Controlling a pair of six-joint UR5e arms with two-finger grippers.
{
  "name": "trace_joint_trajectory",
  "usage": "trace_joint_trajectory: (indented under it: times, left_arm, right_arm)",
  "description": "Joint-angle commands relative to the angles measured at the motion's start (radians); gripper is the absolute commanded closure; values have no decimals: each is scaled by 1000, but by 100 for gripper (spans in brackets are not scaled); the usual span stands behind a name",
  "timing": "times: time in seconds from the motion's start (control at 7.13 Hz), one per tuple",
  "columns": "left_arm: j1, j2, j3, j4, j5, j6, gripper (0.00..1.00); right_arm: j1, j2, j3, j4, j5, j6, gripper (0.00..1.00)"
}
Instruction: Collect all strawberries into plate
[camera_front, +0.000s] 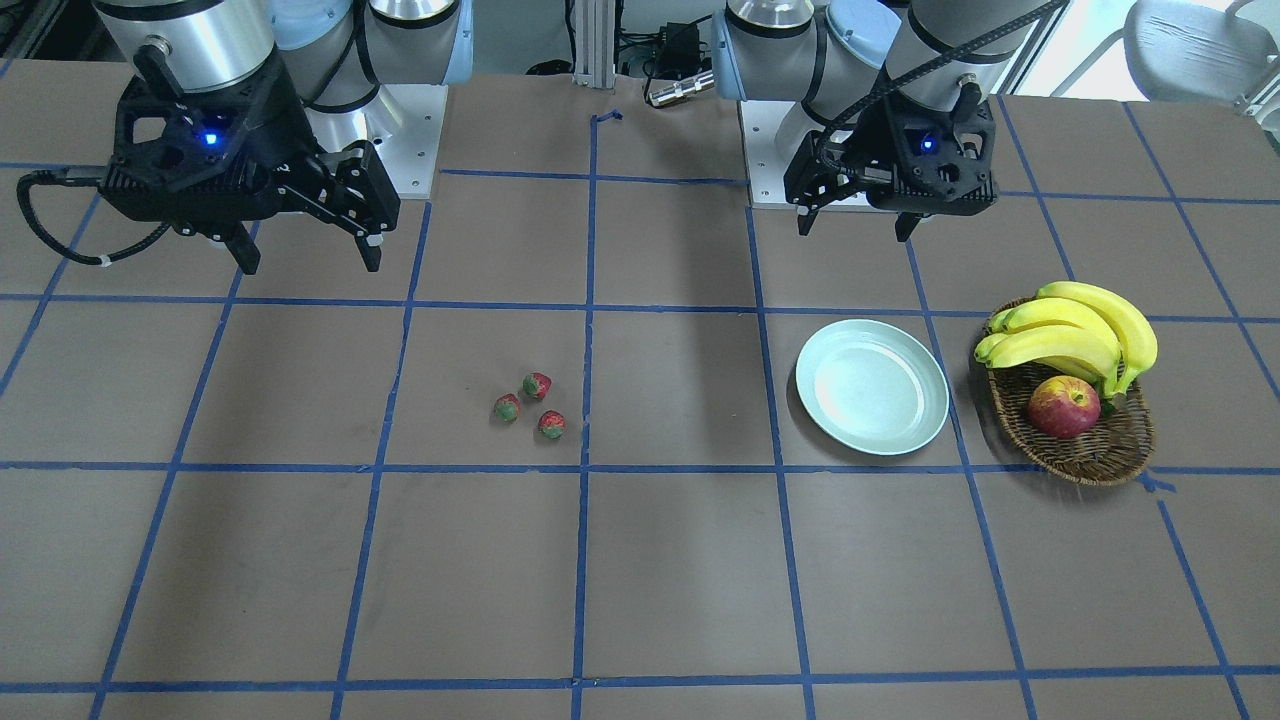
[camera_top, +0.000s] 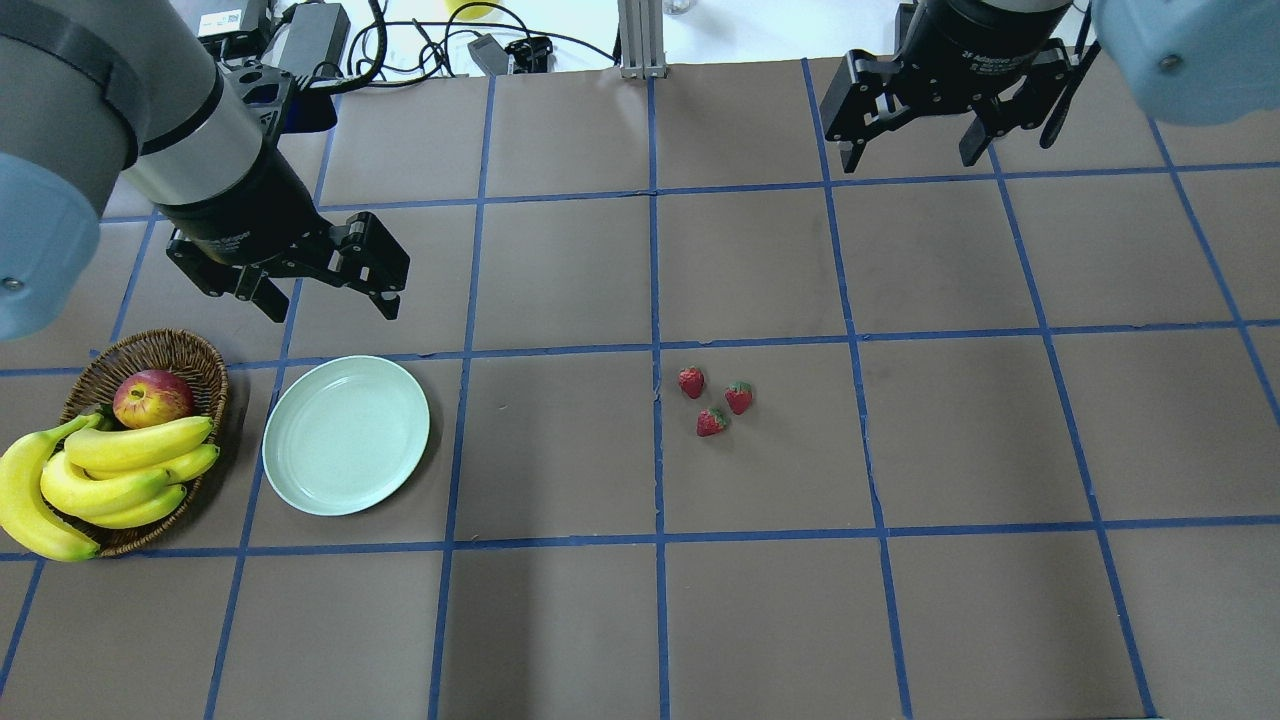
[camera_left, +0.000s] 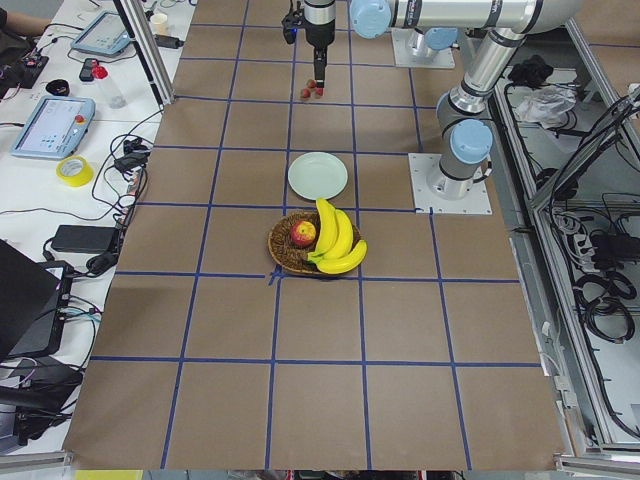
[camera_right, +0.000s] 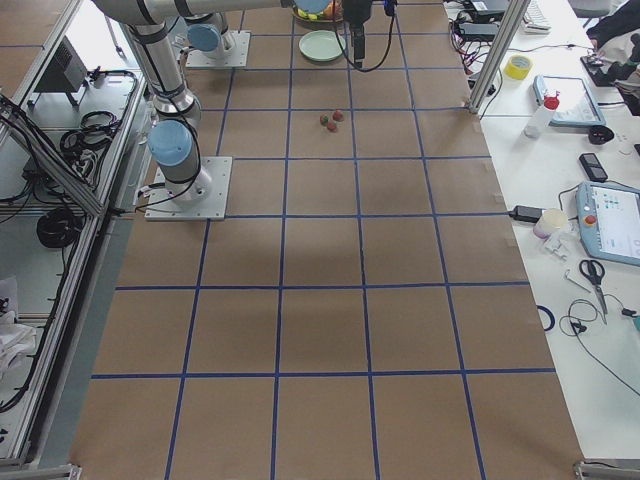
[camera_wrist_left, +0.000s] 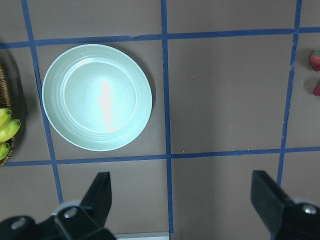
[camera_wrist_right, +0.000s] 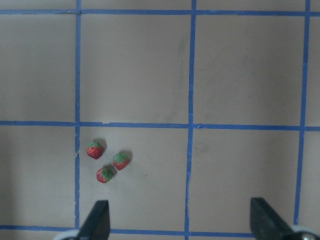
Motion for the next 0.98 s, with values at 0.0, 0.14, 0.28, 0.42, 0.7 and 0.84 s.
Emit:
trace_joint_trajectory:
  times: [0.0, 0.14, 0.28, 0.42, 0.7, 0.84]
  left_arm:
    - [-1, -1, -2, 2, 0, 0, 0]
    - [0, -1, -4, 2, 0, 0, 0]
    - [-1, -1, -5, 0, 0, 0, 0]
    - [-1, -1, -7, 0, 0, 0, 0]
    - [-1, -1, -7, -1, 0, 0, 0]
    - [-1, -4, -8, -3, -1, 0, 0]
  right_arm:
    - [0, -2, 1, 3, 0, 1, 0]
    - [2, -2, 2, 3, 0, 1, 0]
    - [0, -3, 2, 5, 0, 1, 0]
    - [2, -2, 8, 5, 0, 3, 0]
    - [8, 5, 30, 3, 0, 18, 0]
    - [8, 5, 66, 2, -2, 24, 0]
